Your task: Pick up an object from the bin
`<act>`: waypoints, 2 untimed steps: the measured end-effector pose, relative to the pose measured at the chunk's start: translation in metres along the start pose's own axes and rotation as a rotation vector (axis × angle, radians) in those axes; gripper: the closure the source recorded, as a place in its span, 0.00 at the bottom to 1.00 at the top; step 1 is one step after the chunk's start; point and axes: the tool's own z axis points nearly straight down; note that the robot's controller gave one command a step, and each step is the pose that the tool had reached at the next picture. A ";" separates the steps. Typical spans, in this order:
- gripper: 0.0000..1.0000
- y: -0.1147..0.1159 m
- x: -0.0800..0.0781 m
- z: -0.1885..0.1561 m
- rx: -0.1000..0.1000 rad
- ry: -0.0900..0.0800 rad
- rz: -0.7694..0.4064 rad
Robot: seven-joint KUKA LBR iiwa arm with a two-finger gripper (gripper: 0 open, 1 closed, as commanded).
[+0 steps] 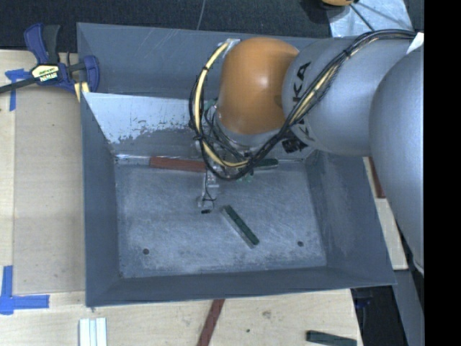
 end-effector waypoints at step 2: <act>1.00 -0.036 -0.025 0.075 -0.001 -0.008 -0.093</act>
Offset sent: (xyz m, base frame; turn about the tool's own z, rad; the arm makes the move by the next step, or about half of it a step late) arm 0.0215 -0.0353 -0.0792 -0.0951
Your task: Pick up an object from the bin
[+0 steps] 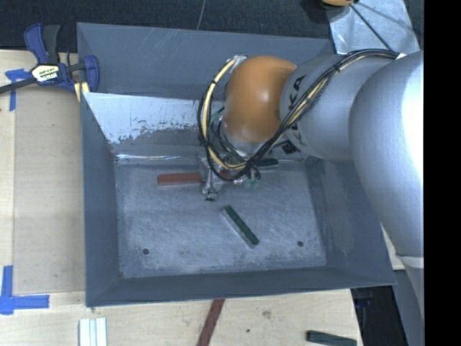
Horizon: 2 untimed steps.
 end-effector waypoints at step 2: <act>1.00 -0.013 0.010 -0.043 0.001 0.015 0.003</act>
Offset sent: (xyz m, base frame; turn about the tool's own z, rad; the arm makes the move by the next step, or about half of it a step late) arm -0.0134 -0.0335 0.1152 0.0095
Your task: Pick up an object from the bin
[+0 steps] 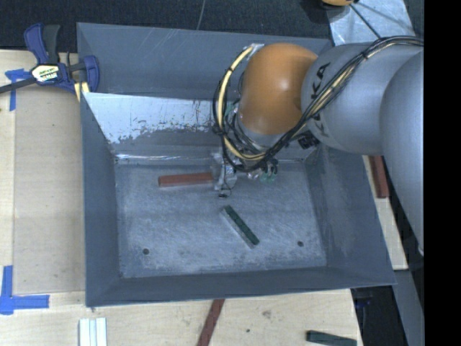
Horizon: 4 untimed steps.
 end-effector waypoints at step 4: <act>1.00 0.060 -0.012 0.047 -0.001 -0.010 0.052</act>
Offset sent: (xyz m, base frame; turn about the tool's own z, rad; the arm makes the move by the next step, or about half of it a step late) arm 0.0000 0.0000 0.0000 0.0000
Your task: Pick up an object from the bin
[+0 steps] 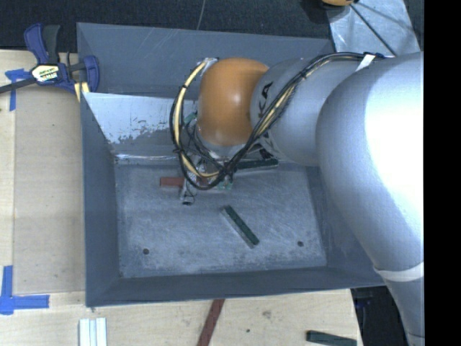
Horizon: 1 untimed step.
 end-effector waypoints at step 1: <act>1.00 0.023 0.006 -0.149 0.000 0.001 -0.011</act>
Offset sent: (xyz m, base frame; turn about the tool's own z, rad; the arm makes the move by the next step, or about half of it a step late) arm 0.0000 0.0000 0.0000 0.0000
